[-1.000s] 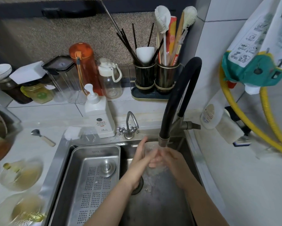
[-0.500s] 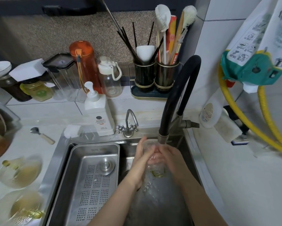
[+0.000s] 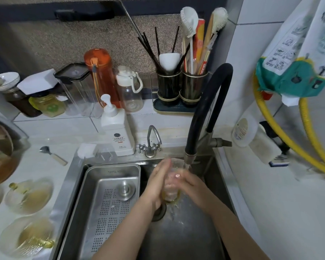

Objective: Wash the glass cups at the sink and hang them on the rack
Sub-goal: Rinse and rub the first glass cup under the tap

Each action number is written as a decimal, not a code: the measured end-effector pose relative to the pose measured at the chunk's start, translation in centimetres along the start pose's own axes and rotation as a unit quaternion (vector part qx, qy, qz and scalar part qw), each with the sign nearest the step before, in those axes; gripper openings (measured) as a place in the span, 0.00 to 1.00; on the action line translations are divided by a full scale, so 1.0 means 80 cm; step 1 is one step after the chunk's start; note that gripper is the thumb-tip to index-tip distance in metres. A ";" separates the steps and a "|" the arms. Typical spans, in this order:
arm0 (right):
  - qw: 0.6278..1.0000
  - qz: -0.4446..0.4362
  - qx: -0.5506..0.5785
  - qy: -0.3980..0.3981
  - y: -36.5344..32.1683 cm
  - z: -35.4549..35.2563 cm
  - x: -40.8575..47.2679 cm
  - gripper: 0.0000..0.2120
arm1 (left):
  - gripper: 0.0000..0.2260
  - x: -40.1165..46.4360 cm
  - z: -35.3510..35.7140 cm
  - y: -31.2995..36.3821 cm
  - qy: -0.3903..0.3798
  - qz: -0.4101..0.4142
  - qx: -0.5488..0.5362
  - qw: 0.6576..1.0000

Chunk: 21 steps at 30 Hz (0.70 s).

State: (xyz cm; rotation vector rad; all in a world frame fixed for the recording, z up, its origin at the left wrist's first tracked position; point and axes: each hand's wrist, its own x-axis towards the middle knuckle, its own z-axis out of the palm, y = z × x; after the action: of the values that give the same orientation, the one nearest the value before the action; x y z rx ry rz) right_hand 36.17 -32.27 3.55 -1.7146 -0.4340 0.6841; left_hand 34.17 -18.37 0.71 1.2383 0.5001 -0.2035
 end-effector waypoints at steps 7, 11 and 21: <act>0.986 0.044 -0.054 0.151 0.004 0.004 0.011 0.14 | 0.37 -0.018 0.004 -0.013 -0.031 0.032 0.059 0.997; 0.984 0.073 -0.060 0.149 -0.011 0.007 0.024 0.16 | 0.31 -0.031 0.013 -0.028 0.043 0.155 0.113 0.980; 0.945 -0.044 -0.320 -0.051 -0.008 -0.003 0.001 0.24 | 0.22 -0.011 0.017 0.000 0.156 0.119 0.120 0.973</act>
State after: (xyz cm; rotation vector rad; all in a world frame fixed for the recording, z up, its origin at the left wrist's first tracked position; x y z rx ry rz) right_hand 36.42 -32.20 4.15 -2.2550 -0.8731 0.6032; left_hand 33.74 -19.76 1.44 1.5657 0.6035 0.1409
